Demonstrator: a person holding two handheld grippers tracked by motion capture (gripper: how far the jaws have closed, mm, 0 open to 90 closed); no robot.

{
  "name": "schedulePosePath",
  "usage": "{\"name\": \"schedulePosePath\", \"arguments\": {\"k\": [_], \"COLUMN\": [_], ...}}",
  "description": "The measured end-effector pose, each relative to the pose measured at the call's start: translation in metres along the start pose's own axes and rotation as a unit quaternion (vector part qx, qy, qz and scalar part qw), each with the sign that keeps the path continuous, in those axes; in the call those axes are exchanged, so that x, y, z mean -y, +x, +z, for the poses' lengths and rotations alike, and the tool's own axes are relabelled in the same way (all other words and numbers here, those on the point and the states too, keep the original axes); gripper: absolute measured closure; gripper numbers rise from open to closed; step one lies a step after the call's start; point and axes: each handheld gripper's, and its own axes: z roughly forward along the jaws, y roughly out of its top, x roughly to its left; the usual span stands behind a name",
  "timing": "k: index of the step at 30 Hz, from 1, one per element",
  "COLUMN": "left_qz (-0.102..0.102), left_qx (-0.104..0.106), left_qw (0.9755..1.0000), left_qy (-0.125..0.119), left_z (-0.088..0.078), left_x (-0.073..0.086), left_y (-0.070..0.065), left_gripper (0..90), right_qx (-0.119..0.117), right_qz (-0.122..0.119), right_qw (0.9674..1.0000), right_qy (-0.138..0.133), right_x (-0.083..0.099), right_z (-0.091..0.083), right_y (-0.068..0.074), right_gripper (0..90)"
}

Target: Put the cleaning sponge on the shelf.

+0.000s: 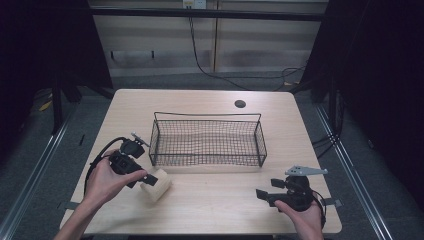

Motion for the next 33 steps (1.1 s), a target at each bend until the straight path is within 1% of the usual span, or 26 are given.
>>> {"name": "schedulePosePath", "arguments": {"k": [1,2,7,9,10,11,12,13,18,21,22,23,24,26,27,29,33], "left_qz": [0.006,0.006,0.011,0.010,0.010,0.010,0.009,0.010,0.009,0.010,0.010,0.009,0.011,0.012,0.015,0.017,0.013], "left_qx": [0.000,0.000,0.001,-0.002,-0.011,-0.011,-0.012,-0.013,-0.009,-0.012,-0.012,-0.017,-0.026,-0.026,-0.021,-0.019,-0.017], "left_qw": [0.9999,0.9999,0.9995,0.9995,0.9994,0.9994,0.9991,0.9989,0.9986,0.9979,0.9979,0.9978,0.9975,0.9974,0.9974,0.9970,0.9968], "left_qy": [0.010,0.010,0.029,0.030,0.032,0.032,0.041,0.044,0.052,0.063,0.063,0.063,0.064,0.066,0.067,0.073,0.077], "left_z": [0.004,0.004,0.012,0.013,0.014,0.014,0.017,0.019,0.026,0.030,0.030,0.031,0.032,0.033,0.035,0.040,0.046], "left_x": [-0.002,-0.002,-0.008,-0.009,-0.010,-0.010,-0.011,-0.012,-0.013,-0.014,-0.014,-0.014,-0.014,-0.014,-0.014,-0.016,-0.017], "left_y": [-0.001,-0.001,-0.003,-0.003,-0.002,-0.002,-0.001,0.000,0.002,0.003,0.003,0.003,0.001,0.000,-0.001,-0.003,-0.001], "left_gripper": [18.4,18.4,18.2,18.5,18.6,18.6,18.6,18.7,18.7,18.6,18.6,18.6,18.6,18.6,18.6,18.7,18.6], "right_qx": [-0.001,-0.001,-0.001,-0.002,-0.003,-0.003,-0.003,-0.004,-0.006,-0.003,-0.004,-0.006,-0.004,-0.004,-0.005,-0.005,-0.005], "right_qz": [-0.001,-0.001,0.001,0.001,0.001,0.000,0.002,0.002,0.002,0.003,0.004,0.004,0.003,0.004,0.004,0.002,0.001], "right_qw": [1.0000,1.0000,1.0000,1.0000,1.0000,1.0000,0.9999,0.9999,0.9999,0.9999,0.9999,0.9999,0.9999,0.9999,0.9999,0.9999,0.9999], "right_qy": [0.005,0.005,0.006,0.007,0.007,0.008,0.009,0.011,0.013,0.014,0.014,0.012,0.012,0.014,0.014,0.016,0.016], "right_x": [0.000,0.000,0.000,0.000,0.000,0.000,0.000,0.000,0.000,0.000,0.000,0.000,0.000,0.000,0.000,0.000,0.000], "right_z": [0.001,0.001,0.001,0.002,0.002,0.002,0.002,0.002,0.003,0.003,0.003,0.003,0.003,0.003,0.003,0.004,0.004], "right_y": [0.000,0.000,0.000,-0.001,0.000,0.000,0.000,0.000,0.000,0.000,0.000,-0.001,-0.001,-0.001,-0.001,-0.001,-0.001], "right_gripper": [21.2,21.2,20.2,20.1,20.0,20.0,20.0,20.1,20.0,19.6,19.5,19.6,19.6,19.6,19.6,19.5,19.5]}}
